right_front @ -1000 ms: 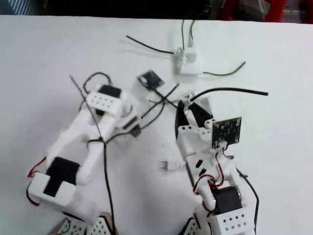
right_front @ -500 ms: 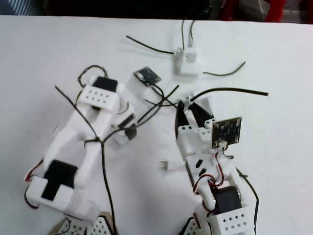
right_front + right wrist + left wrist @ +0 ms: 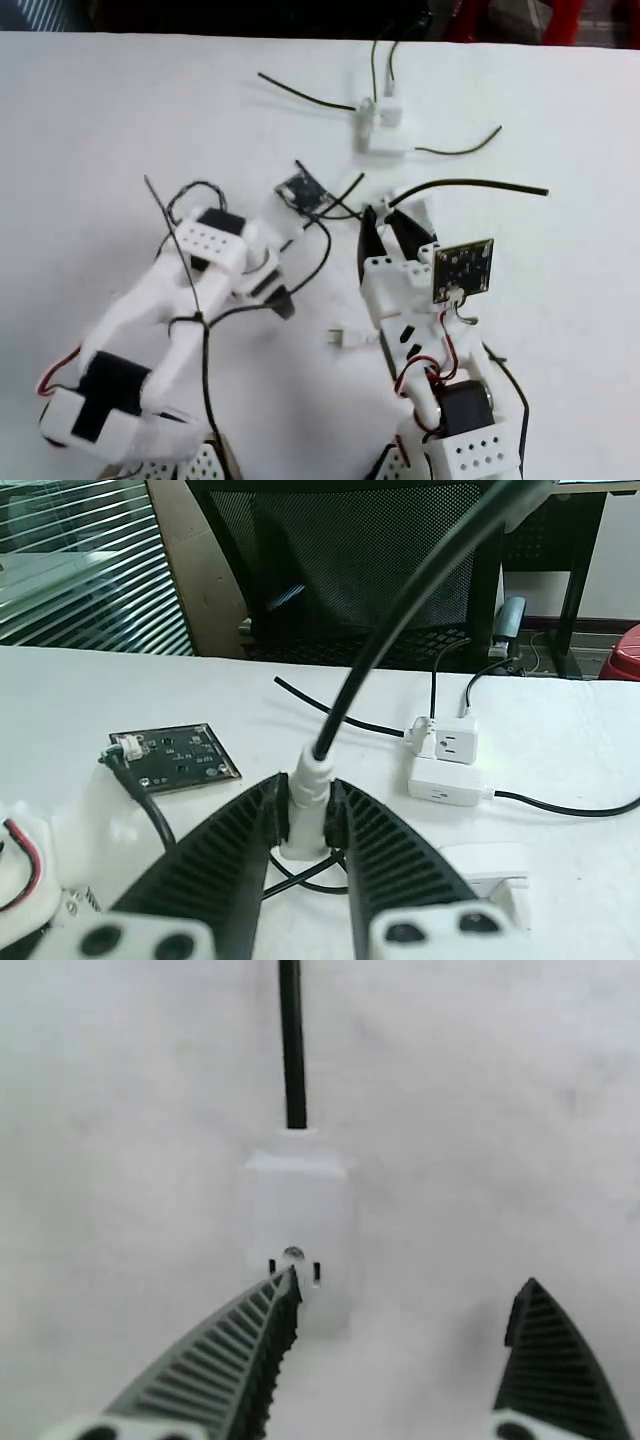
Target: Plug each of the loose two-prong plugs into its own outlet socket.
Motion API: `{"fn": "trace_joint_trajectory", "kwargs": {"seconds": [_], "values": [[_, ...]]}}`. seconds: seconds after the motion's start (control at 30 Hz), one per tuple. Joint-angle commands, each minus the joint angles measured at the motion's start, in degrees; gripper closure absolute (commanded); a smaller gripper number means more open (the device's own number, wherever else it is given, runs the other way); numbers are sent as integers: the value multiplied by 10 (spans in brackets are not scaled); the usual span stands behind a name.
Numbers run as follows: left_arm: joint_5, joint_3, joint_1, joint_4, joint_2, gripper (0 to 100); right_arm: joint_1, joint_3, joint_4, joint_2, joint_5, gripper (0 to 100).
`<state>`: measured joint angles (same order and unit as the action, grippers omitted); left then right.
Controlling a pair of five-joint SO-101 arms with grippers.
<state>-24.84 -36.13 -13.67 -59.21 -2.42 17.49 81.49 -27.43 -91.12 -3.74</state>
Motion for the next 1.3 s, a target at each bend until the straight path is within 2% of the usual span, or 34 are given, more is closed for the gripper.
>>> {"fn": "trace_joint_trajectory", "kwargs": {"seconds": [0.0, 0.1, 0.2, 0.53, 0.8, 1.0, 1.2, 1.27], "values": [[4, 105, 50, -34, 92, 668, -2, -5, 11, -4, 0, 981], [1, 192, 87, -64, 149, 668, -2, -5, 11, -4, 0, 981], [-33, 258, 109, -98, 185, 668, -2, -5, 11, -4, 0, 981], [-41, 429, 164, -225, 188, 668, -2, -5, 11, -4, 1, 981], [-77, 436, 177, -253, 188, 668, -2, -5, 11, -4, 1, 981], [-82, 404, 175, -238, 204, 669, -2, -5, 11, -4, 1, 981], [-78, 331, 200, -124, 254, 669, -2, -4, 11, -4, 1, 981], [-81, 337, 216, -112, 262, 669, -2, -4, 11, -4, 1, 981]]}}
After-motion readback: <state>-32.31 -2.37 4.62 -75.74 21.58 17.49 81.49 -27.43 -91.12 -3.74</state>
